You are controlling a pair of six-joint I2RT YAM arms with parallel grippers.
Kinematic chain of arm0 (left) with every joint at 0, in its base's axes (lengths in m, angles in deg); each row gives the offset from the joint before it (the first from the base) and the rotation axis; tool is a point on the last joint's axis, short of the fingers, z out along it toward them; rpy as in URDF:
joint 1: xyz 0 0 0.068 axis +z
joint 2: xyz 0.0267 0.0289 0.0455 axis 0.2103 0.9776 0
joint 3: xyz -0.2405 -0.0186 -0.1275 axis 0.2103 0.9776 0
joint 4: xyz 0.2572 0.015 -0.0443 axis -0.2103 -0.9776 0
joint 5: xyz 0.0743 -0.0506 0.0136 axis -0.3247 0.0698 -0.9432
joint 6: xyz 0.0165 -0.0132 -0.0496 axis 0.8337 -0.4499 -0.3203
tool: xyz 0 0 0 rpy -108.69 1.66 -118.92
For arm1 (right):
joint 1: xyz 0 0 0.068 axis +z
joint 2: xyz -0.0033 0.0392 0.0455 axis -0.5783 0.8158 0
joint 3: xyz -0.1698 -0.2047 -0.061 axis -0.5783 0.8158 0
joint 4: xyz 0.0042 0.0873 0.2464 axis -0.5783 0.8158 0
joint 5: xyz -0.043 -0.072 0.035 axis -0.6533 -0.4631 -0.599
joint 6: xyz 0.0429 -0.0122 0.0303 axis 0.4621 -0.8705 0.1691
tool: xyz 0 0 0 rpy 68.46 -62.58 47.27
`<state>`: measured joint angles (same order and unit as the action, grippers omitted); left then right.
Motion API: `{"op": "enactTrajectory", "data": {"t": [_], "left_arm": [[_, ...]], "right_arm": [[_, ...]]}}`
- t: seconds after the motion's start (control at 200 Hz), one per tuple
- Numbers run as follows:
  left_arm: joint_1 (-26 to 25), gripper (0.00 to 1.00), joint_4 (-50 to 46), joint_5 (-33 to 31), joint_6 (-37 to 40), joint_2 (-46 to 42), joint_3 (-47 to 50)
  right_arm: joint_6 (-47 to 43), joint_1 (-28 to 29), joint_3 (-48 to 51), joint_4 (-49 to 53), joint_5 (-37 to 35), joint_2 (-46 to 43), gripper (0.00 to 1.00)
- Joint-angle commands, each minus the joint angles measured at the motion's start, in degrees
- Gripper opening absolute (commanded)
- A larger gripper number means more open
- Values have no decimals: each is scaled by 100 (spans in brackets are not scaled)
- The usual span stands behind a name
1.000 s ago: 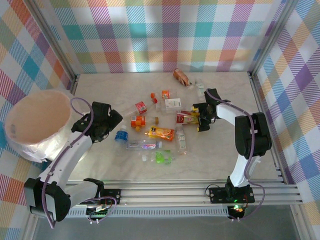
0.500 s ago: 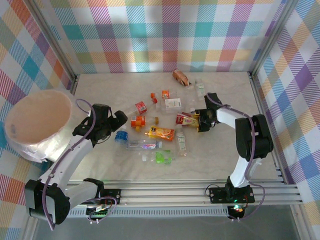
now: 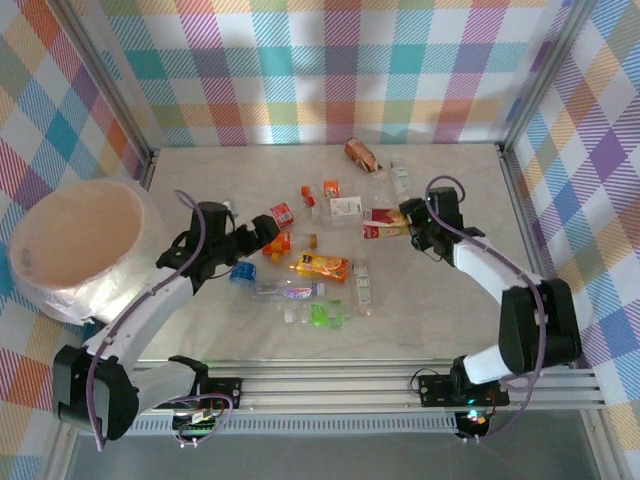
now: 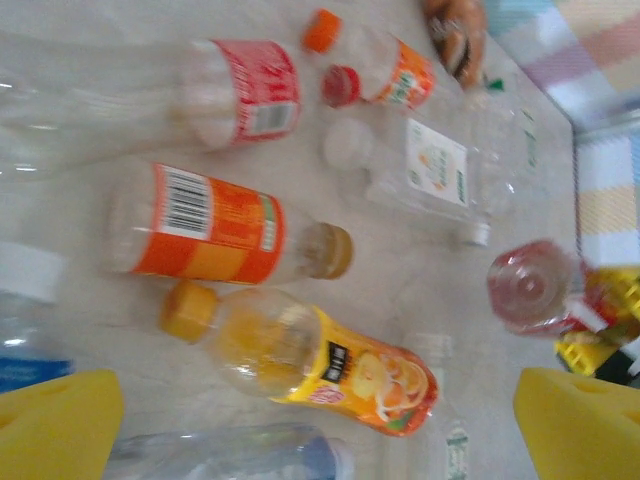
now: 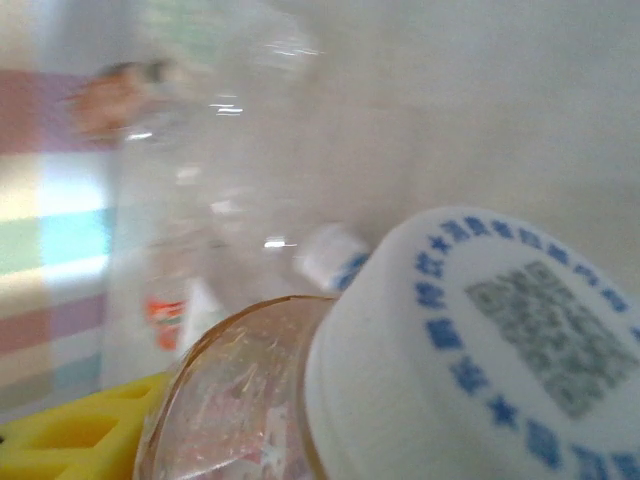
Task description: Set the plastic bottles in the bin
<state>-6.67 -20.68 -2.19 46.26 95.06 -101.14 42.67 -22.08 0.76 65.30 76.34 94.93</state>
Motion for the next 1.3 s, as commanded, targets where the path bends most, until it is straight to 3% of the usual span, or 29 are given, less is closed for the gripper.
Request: {"op": "enactTrajectory", "data": {"t": [0.0,0.195,0.475,0.685,0.835,1.065,1.175,1.295], "left_arm": [[-302,100,647,443,492,351,-458],[-978,100,-114,920,1837,1082,-1873],[-1643,100,-974,832,3546,1791,-3486],[-1884,100,-1521,1642,4367,2137,-4219],[-2073,100,-1564,1867,4527,2303,-4393],[-2090,100,-1488,3905,4508,2741,-4705],[-2090,100,-1609,4088,4528,2876,-4791],[-2087,89,-1599,4288,4528,2939,-4793]], "right_arm": [[-1460,10,75,-923,105,-522,59],[-2812,18,176,-1532,1168,-1384,57],[-3948,37,-571,17,2295,-2256,56],[-4046,97,-958,596,2564,-2384,56],[-3935,155,-972,281,2978,-2293,57],[-3868,300,-709,-539,3405,-2282,57],[-3844,354,-539,-1040,3607,-2348,57],[-3987,430,-504,-1257,3833,-2345,58]]}}
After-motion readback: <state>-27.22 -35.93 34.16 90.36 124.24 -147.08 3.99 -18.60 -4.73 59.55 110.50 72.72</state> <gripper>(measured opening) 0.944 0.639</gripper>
